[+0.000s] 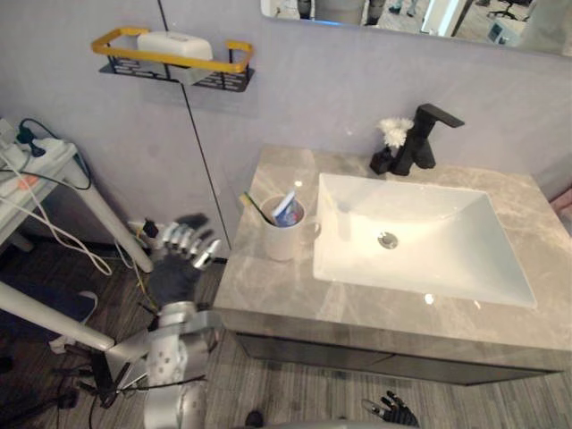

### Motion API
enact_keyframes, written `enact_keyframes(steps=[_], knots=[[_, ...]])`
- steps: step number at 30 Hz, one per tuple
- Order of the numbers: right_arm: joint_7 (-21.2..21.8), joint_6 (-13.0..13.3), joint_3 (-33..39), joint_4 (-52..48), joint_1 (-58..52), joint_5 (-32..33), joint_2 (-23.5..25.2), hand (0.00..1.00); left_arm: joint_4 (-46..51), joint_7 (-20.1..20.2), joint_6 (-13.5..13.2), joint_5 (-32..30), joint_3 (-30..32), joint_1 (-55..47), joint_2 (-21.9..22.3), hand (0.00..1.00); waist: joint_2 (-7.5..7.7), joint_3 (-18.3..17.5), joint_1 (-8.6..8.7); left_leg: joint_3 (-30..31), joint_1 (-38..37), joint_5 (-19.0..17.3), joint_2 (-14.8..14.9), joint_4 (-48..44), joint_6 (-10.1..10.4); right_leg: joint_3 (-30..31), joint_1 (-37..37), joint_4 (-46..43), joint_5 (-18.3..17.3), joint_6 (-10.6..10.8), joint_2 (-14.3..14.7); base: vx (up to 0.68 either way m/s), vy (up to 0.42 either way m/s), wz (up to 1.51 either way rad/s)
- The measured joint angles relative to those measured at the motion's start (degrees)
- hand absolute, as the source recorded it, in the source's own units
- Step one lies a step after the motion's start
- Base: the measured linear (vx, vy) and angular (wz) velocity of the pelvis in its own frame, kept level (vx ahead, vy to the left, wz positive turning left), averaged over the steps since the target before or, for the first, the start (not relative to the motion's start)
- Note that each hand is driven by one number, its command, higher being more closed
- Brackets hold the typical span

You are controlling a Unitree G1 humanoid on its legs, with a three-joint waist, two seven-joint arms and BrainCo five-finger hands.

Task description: Organize washtable

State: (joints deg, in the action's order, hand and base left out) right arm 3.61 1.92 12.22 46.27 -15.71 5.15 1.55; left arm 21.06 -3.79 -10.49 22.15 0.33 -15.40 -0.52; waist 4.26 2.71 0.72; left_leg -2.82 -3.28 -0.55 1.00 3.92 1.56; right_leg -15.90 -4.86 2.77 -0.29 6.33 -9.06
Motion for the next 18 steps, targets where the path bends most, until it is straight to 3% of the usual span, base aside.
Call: enact_keyframes(steps=[4, 18], knots=[[-0.15, 0.03, -1.61, -0.58, 0.13, 0.0, -0.32, 0.0, -5.71, 1.21, 0.91, 0.92, -2.61, -0.13, -0.5, 1.0, -0.14, 0.08, -0.01, -0.43, -0.25, 0.01, -0.01, 0.08, -0.01, 0.11, 0.01, -0.07, -0.04, -0.07, -0.03, -0.01, -0.009, -0.03], [-1.16, 0.09, -3.29, -0.78, 0.28, 0.07, -0.36, 0.0, -9.56, 2.07, 1.31, 1.99, -7.52, -1.4, -3.09, 1.0, -0.19, 0.02, -0.07, -0.69, -1.29, 0.55, 0.0, 1.36, 0.06, -0.1, -0.36, 0.73, -0.04, -0.08, 0.1, -0.01, -0.006, 0.0]])
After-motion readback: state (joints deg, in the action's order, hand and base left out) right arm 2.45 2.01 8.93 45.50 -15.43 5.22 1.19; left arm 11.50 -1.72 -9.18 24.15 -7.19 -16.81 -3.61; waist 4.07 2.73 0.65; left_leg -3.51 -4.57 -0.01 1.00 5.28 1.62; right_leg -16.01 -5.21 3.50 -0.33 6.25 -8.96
